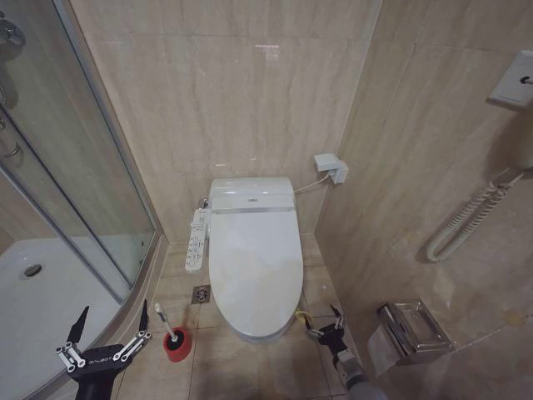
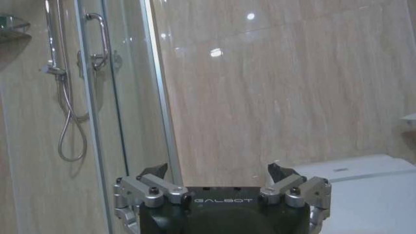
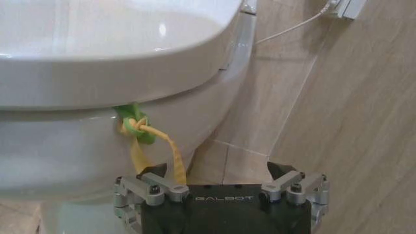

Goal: Open the toilet lid, clean the toilet bowl with a toilet brush, close the toilet lid, and flush.

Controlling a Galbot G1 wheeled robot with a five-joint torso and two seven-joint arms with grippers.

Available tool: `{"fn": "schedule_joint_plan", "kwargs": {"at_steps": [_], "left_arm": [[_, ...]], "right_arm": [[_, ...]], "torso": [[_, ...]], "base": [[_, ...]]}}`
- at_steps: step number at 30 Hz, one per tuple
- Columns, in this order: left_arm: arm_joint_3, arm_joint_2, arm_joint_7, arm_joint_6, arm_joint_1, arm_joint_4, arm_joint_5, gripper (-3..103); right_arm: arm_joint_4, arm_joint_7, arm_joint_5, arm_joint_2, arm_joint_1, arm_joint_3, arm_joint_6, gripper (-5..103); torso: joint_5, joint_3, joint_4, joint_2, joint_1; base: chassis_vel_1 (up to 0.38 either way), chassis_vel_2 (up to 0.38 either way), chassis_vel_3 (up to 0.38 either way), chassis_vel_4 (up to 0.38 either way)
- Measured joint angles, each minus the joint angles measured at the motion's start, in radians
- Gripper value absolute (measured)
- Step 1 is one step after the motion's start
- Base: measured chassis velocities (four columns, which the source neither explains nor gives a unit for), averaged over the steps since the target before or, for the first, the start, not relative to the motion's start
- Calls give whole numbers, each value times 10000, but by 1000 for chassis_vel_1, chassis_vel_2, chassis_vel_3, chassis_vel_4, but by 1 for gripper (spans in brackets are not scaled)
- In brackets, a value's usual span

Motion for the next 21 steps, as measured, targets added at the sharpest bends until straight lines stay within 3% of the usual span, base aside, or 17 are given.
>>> {"fn": "schedule_joint_plan", "kwargs": {"at_steps": [10, 11, 18, 19, 21], "left_arm": [[1, 0, 0, 0, 0, 0, 0, 100], [0, 0, 0, 0, 0, 0, 0, 100], [0, 0, 0, 0, 1, 0, 0, 100], [0, 0, 0, 0, 0, 0, 0, 100], [0, 0, 0, 0, 0, 0, 0, 100]], "right_arm": [[-446, 453, -112, 349, 381, 52, 26, 96], [-452, 454, -128, 333, 382, 64, 26, 71], [-358, 425, -140, 153, 294, 110, 51, 71], [-314, 410, -139, 119, 260, 113, 67, 44], [-277, 392, -139, 99, 229, 115, 81, 44]], "torso": [[1, 0, 0, 0, 0], [1, 0, 0, 0, 0], [1, 0, 0, 0, 0], [0, 0, 0, 0, 0], [1, 0, 0, 0, 0]], "base": [[0, 0, 0, 0], [0, 0, 0, 0], [0, 0, 0, 0], [0, 0, 0, 0], [0, 0, 0, 0]]}}
